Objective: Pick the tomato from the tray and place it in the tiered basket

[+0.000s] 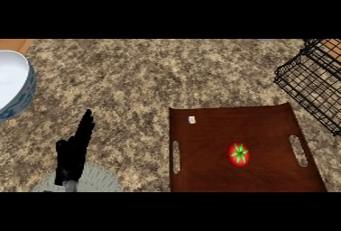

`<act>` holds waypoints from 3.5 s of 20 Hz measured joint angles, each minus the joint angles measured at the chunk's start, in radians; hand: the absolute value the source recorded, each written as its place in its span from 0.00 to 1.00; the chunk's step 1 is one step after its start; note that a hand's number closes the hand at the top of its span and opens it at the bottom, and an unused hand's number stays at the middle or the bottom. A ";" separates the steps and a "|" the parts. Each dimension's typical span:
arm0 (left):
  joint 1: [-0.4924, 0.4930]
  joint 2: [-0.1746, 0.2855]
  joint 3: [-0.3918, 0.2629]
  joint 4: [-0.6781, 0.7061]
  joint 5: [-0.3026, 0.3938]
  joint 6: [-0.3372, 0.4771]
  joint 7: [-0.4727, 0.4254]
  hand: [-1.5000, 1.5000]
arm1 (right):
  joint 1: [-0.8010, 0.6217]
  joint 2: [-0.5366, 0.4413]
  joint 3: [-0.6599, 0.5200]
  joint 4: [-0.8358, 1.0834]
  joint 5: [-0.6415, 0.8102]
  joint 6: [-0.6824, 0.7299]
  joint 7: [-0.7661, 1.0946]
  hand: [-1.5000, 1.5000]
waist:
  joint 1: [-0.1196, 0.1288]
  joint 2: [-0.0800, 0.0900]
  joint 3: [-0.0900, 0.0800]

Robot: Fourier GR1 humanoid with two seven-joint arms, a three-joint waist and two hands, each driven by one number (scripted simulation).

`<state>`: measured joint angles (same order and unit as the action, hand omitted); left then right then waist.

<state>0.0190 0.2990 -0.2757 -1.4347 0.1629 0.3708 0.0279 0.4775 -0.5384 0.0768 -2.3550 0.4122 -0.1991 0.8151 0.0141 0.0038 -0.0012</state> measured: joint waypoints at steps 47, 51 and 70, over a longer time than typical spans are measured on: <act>0.042 -0.054 0.007 -0.014 -0.026 -0.008 -0.022 0.50 | -0.558 0.516 0.277 0.575 0.558 0.451 0.357 0.00 | -0.011 -0.008 0.011; 0.045 -0.054 0.008 -0.017 -0.032 -0.012 -0.017 0.50 | -0.568 0.523 0.244 0.604 0.538 0.474 0.344 0.00 | -0.011 -0.008 0.011; 0.058 -0.065 0.037 -0.018 -0.060 -0.033 -0.032 0.50 | -0.547 0.518 0.195 0.723 0.526 0.443 0.267 1.00 | -0.013 -0.016 0.004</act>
<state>0.0769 0.2339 -0.2386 -1.4531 0.1024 0.3375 -0.0040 -0.0698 -0.0202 0.2722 -1.6322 0.9378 0.2441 1.0819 0.0012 -0.0120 0.0027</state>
